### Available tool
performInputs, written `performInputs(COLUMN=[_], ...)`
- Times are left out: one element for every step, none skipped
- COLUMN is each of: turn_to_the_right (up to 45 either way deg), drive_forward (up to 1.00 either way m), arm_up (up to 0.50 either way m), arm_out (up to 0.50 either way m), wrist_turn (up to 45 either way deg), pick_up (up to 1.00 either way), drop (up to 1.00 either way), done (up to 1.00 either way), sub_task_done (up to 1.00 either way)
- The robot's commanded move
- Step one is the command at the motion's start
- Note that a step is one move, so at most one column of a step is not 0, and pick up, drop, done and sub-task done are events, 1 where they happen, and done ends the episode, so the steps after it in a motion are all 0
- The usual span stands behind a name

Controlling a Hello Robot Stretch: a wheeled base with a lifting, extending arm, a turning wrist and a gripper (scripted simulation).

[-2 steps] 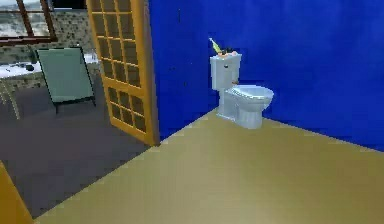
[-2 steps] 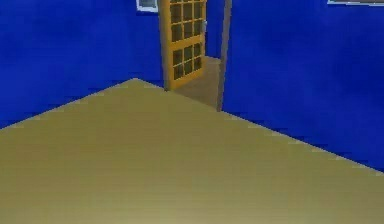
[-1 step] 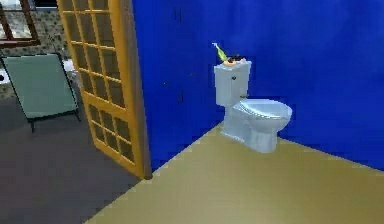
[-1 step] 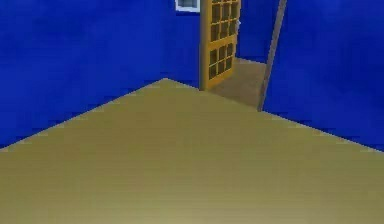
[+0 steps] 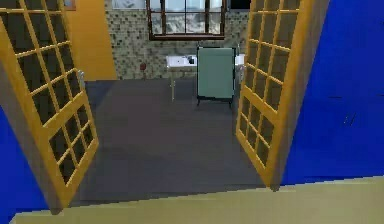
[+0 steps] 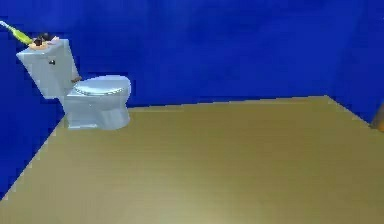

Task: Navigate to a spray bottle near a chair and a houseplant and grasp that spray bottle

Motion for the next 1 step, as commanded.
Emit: performInputs(turn_to_the_right=[0.0], drive_forward=[1.00], arm_up=[0.00], arm_out=[0.00], wrist_turn=[0.0], pick_up=[0.00], drop=[0.00], done=[0.00], sub_task_done=[0.00])
